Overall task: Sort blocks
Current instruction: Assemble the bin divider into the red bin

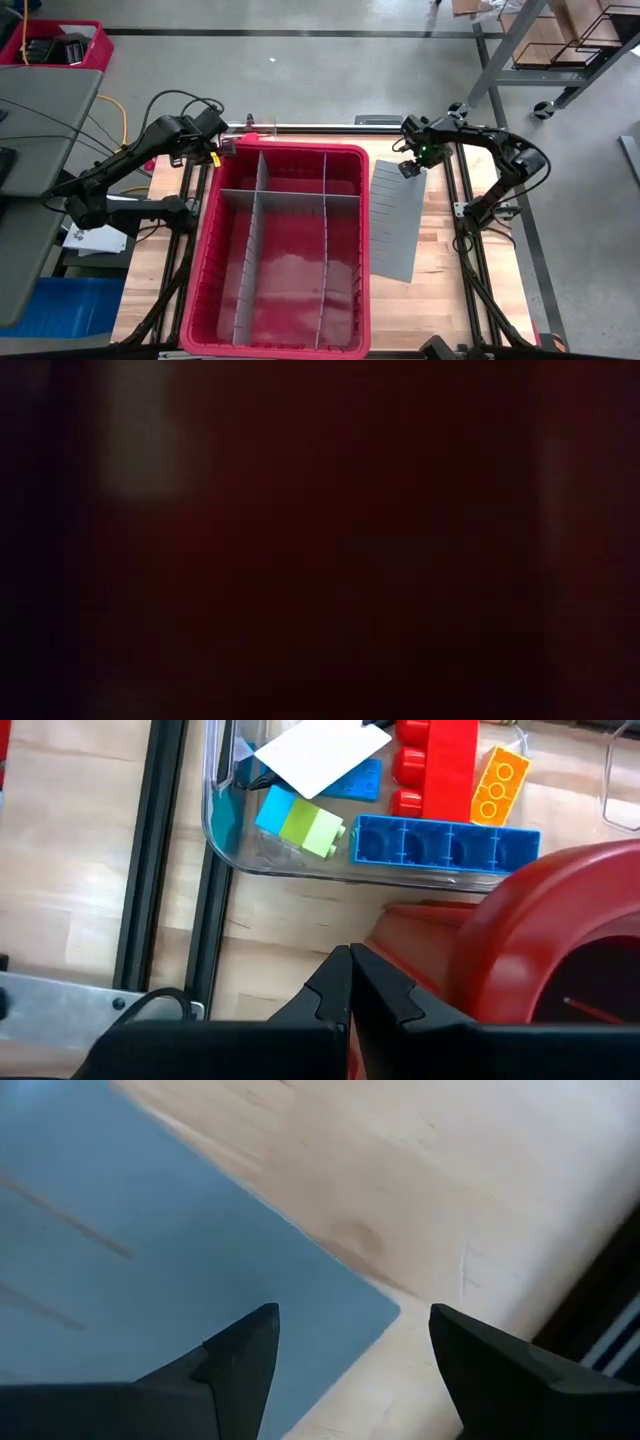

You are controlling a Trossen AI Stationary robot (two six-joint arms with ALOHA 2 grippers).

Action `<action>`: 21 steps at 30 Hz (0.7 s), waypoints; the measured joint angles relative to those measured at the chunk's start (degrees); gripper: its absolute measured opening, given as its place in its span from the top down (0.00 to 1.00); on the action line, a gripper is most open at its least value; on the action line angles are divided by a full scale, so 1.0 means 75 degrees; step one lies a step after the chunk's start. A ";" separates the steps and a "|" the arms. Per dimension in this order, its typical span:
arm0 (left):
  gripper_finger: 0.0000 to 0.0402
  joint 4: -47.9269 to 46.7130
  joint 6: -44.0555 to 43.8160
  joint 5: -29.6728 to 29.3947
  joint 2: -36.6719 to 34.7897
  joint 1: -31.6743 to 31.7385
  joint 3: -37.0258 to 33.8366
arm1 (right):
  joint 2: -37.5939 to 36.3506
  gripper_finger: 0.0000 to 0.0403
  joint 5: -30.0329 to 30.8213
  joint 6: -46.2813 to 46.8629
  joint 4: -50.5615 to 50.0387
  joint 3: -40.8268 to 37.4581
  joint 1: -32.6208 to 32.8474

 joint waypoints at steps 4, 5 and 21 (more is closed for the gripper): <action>1.00 0.0003 0.0183 -0.0008 0.0000 0.0000 0.0000 | -0.0016 0.37 0.0279 0.0947 0.0035 -0.0305 0.0320; 1.00 0.0008 0.0186 -0.0011 0.0000 0.0000 0.0000 | -0.0030 0.37 0.0299 0.1100 0.0053 -0.0379 0.0412; 1.00 0.0256 0.0550 -0.0041 0.0000 0.0003 0.0000 | -0.0764 0.37 -0.2999 0.2619 0.1998 -0.1132 0.0889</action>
